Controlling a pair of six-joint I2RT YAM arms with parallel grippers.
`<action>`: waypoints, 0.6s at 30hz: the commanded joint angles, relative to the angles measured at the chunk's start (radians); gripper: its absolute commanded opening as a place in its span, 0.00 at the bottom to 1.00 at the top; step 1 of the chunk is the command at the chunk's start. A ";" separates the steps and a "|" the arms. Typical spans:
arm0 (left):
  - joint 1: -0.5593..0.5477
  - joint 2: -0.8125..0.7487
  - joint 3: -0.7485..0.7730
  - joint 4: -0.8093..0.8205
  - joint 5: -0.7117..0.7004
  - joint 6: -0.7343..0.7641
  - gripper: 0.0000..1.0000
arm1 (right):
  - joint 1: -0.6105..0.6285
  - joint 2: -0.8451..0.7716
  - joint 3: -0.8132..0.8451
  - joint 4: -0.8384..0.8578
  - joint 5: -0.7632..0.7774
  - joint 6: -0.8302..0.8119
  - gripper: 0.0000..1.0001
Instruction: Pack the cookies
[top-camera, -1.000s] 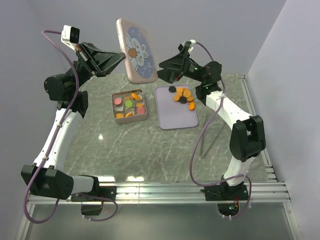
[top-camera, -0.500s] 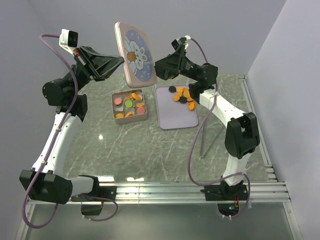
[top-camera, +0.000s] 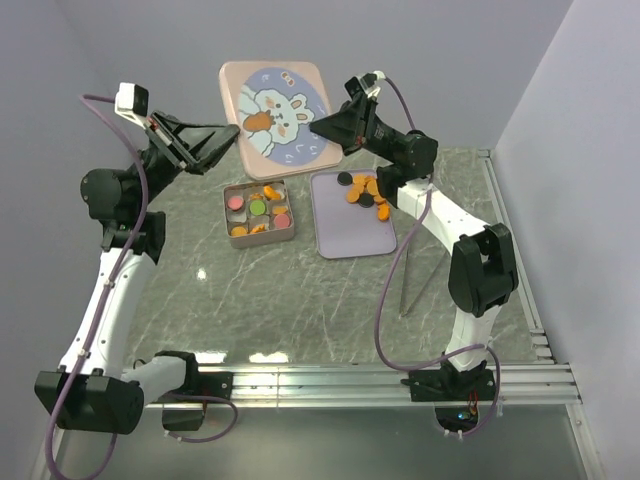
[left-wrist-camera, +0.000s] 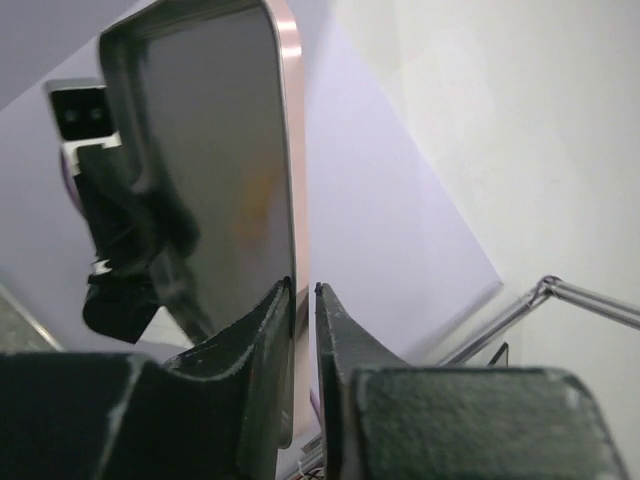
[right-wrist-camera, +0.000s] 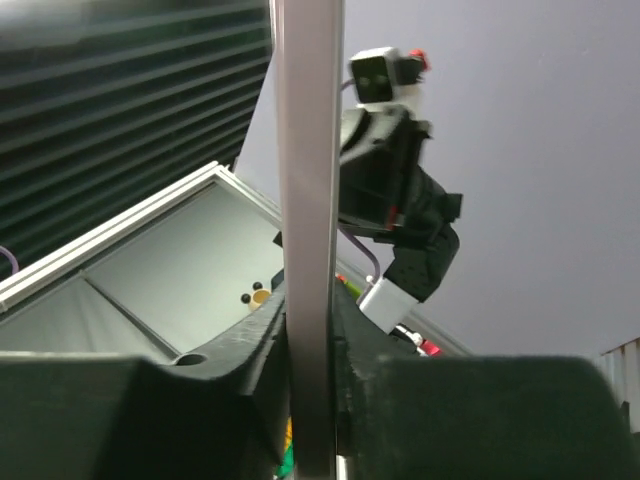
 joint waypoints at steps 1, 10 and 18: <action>0.016 -0.038 -0.037 -0.111 -0.008 0.053 0.27 | 0.012 -0.038 -0.011 0.186 0.017 0.052 0.21; 0.071 -0.086 -0.031 -0.522 -0.089 0.289 0.61 | -0.031 -0.060 -0.059 0.145 0.012 0.011 0.15; 0.073 -0.087 0.014 -0.928 -0.300 0.632 0.75 | -0.190 -0.205 -0.234 -0.329 0.009 -0.295 0.12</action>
